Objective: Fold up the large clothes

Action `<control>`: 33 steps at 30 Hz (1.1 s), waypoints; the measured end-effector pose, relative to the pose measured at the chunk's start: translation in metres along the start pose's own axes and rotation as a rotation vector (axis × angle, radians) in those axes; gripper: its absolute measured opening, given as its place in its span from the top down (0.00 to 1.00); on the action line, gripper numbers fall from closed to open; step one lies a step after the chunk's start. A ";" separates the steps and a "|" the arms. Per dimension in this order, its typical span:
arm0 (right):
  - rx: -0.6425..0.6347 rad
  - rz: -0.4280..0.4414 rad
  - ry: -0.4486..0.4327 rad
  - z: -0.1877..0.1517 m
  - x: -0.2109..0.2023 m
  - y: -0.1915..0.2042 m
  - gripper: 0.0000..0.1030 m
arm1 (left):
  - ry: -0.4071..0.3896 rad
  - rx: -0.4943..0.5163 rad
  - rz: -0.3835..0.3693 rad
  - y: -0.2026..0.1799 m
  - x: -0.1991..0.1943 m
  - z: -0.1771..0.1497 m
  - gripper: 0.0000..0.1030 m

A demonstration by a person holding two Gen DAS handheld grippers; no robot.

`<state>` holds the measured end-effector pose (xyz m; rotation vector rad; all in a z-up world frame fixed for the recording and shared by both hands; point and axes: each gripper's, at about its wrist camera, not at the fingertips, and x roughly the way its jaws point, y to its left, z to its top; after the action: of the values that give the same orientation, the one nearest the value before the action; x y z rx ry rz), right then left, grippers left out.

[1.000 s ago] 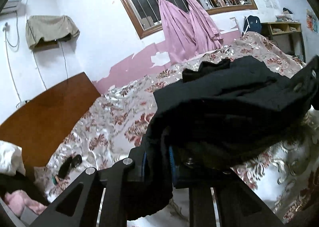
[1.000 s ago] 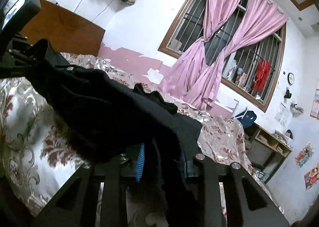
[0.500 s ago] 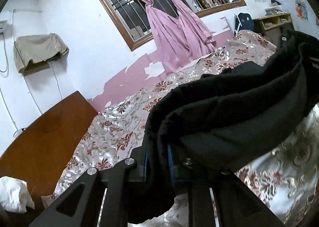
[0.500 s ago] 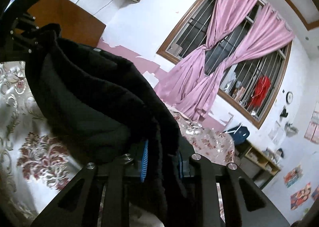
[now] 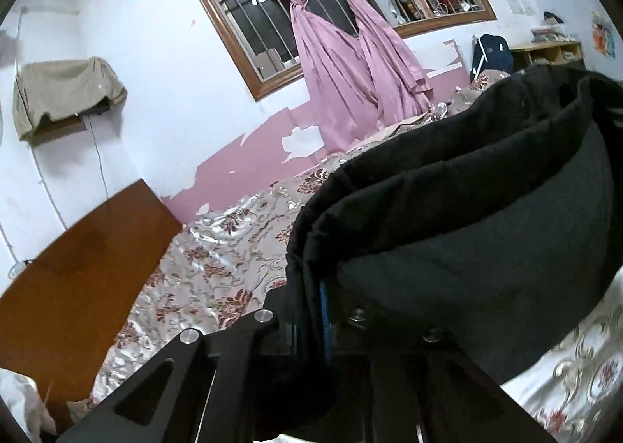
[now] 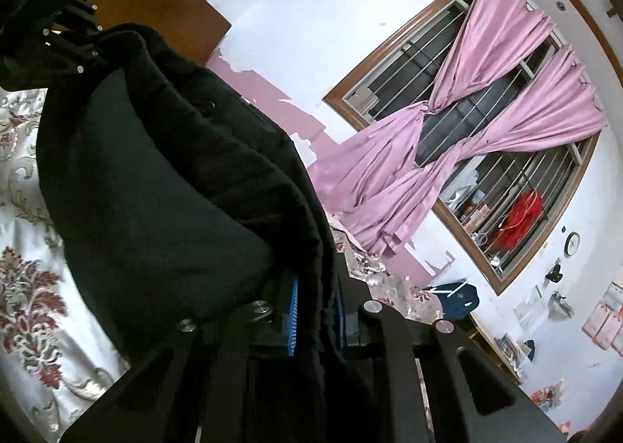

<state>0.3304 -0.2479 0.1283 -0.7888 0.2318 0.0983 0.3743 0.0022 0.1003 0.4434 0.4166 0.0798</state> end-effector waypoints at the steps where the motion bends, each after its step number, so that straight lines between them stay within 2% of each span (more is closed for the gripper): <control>1: 0.012 0.002 0.003 0.003 0.007 -0.002 0.88 | 0.003 -0.007 -0.006 0.001 0.006 0.003 0.92; 8: 0.066 -0.009 0.032 0.009 0.046 -0.006 0.88 | 0.033 -0.028 -0.029 0.000 0.048 0.020 0.92; 14: 0.057 -0.040 0.010 0.012 0.081 -0.006 0.90 | 0.033 -0.009 -0.017 -0.006 0.083 0.036 0.92; 20: 0.078 -0.058 -0.016 0.020 0.132 -0.014 0.91 | 0.042 -0.017 0.000 -0.018 0.121 0.051 0.92; 24: 0.067 -0.075 -0.024 0.027 0.180 -0.011 0.99 | 0.079 -0.010 -0.002 -0.037 0.160 0.051 0.92; 28: 0.052 -0.041 0.017 0.022 0.223 0.008 0.99 | 0.128 -0.004 0.014 -0.056 0.202 0.041 0.92; 31: 0.047 -0.020 0.038 0.008 0.232 0.016 0.99 | 0.147 -0.034 -0.002 -0.056 0.220 0.037 0.92; 33: 0.063 0.030 0.069 -0.005 0.234 0.014 0.98 | 0.141 -0.033 -0.008 -0.057 0.225 0.034 0.92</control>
<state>0.5542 -0.2420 0.0583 -0.7267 0.3103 0.0919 0.5927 -0.0259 0.0191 0.4052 0.5550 0.1102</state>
